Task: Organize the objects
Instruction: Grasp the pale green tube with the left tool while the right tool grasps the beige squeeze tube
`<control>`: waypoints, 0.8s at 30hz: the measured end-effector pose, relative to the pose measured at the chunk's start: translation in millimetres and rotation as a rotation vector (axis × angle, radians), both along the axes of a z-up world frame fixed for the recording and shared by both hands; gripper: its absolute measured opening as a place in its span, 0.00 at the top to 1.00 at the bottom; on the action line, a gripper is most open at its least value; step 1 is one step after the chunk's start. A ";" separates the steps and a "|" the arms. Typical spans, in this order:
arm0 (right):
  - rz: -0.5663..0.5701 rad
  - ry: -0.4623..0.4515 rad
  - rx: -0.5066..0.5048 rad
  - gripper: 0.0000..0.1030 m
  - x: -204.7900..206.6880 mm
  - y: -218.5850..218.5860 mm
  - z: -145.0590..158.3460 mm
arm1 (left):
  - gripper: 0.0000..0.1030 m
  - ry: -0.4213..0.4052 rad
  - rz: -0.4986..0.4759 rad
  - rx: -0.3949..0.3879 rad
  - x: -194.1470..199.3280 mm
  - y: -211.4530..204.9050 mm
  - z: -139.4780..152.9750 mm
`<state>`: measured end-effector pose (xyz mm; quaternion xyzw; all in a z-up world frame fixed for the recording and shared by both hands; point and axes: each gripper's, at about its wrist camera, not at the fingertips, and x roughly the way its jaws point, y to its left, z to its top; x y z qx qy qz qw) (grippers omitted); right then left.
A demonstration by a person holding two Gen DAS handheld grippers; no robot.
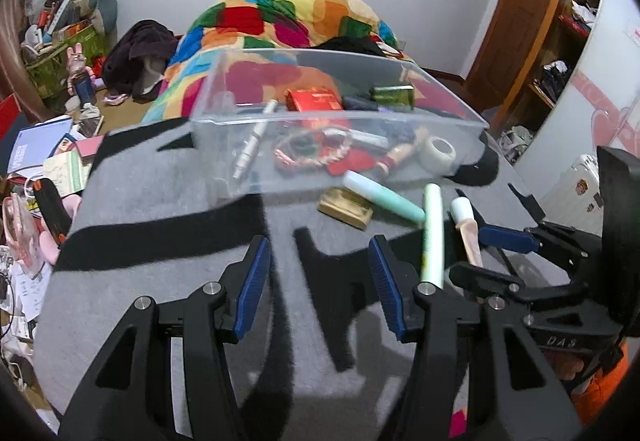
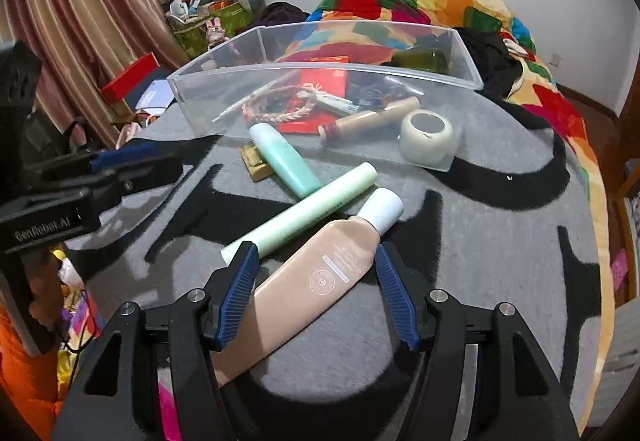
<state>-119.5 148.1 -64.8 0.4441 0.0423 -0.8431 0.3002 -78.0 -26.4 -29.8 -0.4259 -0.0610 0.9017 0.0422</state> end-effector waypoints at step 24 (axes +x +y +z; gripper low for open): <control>-0.114 0.052 0.085 0.62 -10.8 37.4 -8.4 | 0.66 -0.075 -0.211 -0.133 -41.4 99.3 -31.8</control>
